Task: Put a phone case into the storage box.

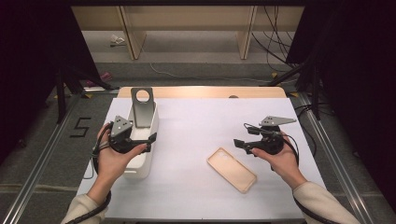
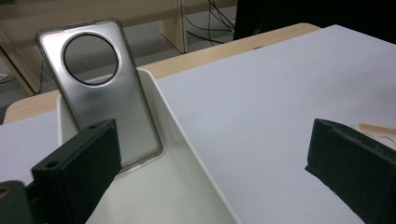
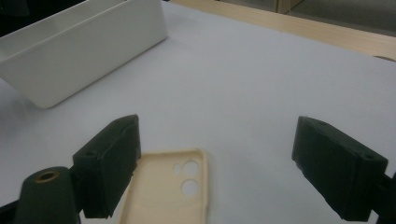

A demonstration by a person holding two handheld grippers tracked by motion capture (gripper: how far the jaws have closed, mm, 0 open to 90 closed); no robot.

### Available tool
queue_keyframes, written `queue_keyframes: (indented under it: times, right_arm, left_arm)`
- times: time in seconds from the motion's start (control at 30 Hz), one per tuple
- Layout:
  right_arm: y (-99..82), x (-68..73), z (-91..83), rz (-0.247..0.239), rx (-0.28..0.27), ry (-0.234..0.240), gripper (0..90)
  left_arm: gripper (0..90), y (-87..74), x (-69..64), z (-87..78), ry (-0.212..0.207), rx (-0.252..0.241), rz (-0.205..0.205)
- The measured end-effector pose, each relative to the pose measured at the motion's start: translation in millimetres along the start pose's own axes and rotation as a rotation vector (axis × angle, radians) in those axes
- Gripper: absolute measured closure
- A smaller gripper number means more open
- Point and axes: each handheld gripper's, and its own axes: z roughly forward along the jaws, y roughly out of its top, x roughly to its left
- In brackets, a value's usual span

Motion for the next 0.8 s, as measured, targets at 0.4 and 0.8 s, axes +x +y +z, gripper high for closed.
queue_keyframes:
  times: [0.4, 0.8]
  right_arm:
    - [-11.2, -3.2, -7.7, -0.001, 0.048, 0.003, 16.6]
    - [-13.9, -1.6, -3.8, -0.009, 0.081, 0.004, 17.2]
  left_arm:
    - [3.5, -22.5, -32.1, -19.6, -0.031, -0.003, 0.075]
    - [4.2, -27.4, -38.1, -21.1, -0.043, -0.006, 0.103]
